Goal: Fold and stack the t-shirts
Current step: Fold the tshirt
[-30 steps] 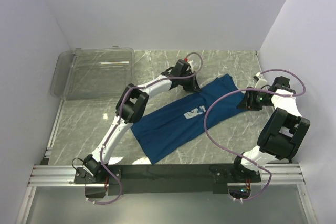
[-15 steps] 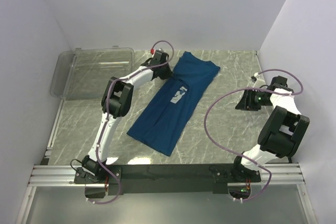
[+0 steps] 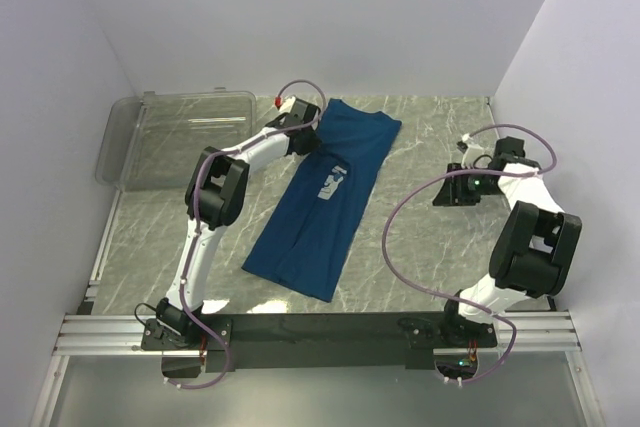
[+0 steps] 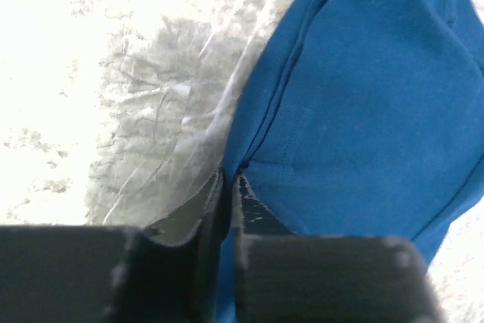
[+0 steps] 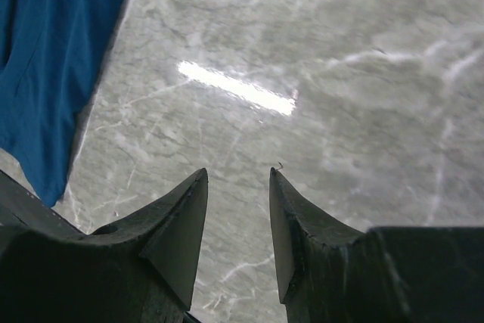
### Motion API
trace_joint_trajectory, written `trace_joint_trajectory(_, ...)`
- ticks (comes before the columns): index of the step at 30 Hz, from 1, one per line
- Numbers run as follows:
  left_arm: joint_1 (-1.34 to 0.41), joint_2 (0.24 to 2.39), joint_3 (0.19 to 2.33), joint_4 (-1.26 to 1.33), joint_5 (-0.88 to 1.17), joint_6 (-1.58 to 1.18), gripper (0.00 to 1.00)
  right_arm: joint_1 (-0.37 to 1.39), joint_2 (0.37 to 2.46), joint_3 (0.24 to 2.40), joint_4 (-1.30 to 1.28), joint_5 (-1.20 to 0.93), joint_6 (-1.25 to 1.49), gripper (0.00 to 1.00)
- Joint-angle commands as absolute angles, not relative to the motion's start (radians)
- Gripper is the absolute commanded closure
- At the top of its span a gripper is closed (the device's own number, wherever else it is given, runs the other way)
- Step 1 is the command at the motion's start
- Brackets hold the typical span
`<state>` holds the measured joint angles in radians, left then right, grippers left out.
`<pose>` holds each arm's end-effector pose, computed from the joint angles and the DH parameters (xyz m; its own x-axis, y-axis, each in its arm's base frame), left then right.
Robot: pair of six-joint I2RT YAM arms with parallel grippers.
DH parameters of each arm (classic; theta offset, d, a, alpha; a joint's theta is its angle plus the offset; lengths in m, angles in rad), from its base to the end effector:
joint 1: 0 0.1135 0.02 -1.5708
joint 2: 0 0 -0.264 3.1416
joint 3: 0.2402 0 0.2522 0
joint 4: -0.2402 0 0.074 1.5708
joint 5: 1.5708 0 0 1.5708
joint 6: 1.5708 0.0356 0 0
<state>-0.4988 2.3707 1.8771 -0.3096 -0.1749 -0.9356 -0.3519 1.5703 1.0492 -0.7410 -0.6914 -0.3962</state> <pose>0.4677 -0.2477 0.1557 -0.6687 -0.5384 -0.5128 -0.2921 0.8245 -0.4847 0.2829 -0.0797 0.2110 -0.8574 -0.0019 -0.5147 -0.2679 0.8555 0.4432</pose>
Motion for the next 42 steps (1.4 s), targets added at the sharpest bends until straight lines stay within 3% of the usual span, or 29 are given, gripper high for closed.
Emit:
trace_joint_trajectory(1, -0.499, 2.33, 1.972, -0.36, -0.195, -0.865, 0.84, -0.308, 1.56, 1.062, -0.696, -0.683, -0.368, 0.54)
trace_joint_trajectory(5, -0.5, 2.274, 1.994, -0.353, -0.169, -0.775, 0.58, -0.246, 1.549, 1.06, -0.683, -0.692, -0.35, 0.54)
trace_joint_trajectory(8, -0.503, 2.189, 1.932, -0.306, -0.143, -0.726, 0.47, -0.215, 1.542, 1.06, -0.675, -0.699, -0.339, 0.54)
trace_joint_trajectory(15, -0.544, 1.866, 1.651, -0.137, -0.121, -0.618, 0.3, -0.157, 1.534, 1.062, -0.676, -0.718, -0.345, 0.54)
trace_joint_trajectory(25, -0.597, 1.366, 1.201, -0.127, -0.221, -0.581, 0.18, -0.068, 1.509, 1.003, -0.583, -0.767, -0.255, 0.54)
trace_joint_trajectory(30, -0.598, 1.065, 0.977, -0.199, -0.264, -0.647, 0.14, 0.066, 1.486, 0.945, -0.519, -0.762, -0.204, 0.54)
trace_joint_trajectory(42, -0.601, 0.644, 0.661, -0.403, -0.235, -0.81, 0.15, 0.255, 1.512, 0.876, -0.376, -0.672, -0.037, 0.51)
